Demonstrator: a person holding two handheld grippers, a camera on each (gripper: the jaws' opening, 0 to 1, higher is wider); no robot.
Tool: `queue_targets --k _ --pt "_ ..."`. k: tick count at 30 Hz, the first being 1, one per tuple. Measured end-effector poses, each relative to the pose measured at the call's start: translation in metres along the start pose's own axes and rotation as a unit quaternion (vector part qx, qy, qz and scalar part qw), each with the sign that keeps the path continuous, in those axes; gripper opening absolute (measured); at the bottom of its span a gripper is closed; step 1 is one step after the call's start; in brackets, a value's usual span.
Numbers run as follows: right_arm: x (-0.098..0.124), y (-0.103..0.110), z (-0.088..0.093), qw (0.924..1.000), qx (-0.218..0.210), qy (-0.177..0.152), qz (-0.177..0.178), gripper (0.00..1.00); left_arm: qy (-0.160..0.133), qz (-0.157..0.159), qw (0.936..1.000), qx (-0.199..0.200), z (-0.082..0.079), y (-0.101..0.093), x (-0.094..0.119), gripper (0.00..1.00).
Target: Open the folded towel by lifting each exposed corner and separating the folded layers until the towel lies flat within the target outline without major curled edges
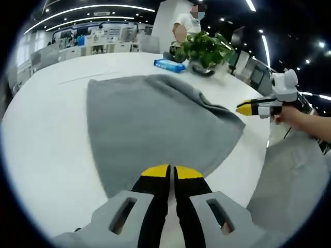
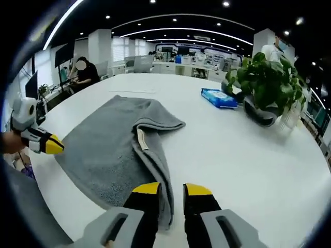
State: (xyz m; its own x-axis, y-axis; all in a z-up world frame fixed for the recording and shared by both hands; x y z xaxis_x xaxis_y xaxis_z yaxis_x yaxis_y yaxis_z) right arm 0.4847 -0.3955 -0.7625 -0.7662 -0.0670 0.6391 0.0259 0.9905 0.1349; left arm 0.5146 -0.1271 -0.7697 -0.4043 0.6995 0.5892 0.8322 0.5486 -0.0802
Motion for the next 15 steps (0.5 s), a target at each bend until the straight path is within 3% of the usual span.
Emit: queue_targets --k 5,10,15 --pt "-0.021 0.002 -0.005 0.9989 0.035 0.008 -0.03 0.11 -0.006 0.012 0.9999 0.003 -0.011 -0.029 -0.018 0.02" --pt "-0.036 0.003 -0.004 0.9971 0.042 0.02 -0.061 0.1 -0.001 0.004 1.0 0.004 -0.011 -0.037 -0.034 0.02" --pt "-0.042 -0.002 -0.006 0.9967 0.047 0.019 -0.063 0.06 0.01 -0.007 0.9999 0.008 -0.007 -0.039 -0.04 0.02"
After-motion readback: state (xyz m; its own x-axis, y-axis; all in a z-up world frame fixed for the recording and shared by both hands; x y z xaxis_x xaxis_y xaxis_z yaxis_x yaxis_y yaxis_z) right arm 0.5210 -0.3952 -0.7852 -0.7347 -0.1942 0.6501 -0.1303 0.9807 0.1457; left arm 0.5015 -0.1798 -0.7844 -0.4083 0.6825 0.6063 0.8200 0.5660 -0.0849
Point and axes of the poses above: the point that each gripper's makers call its tool centre point, and the gripper's own axes: x roughly backward along the fingers, y roughly to its left, z roughly out of its underside, the point moved 5 cm from there along x, roughly backward along the fingers, and after that the axes turned 12 degrees about -x, right-handed, at the moved point
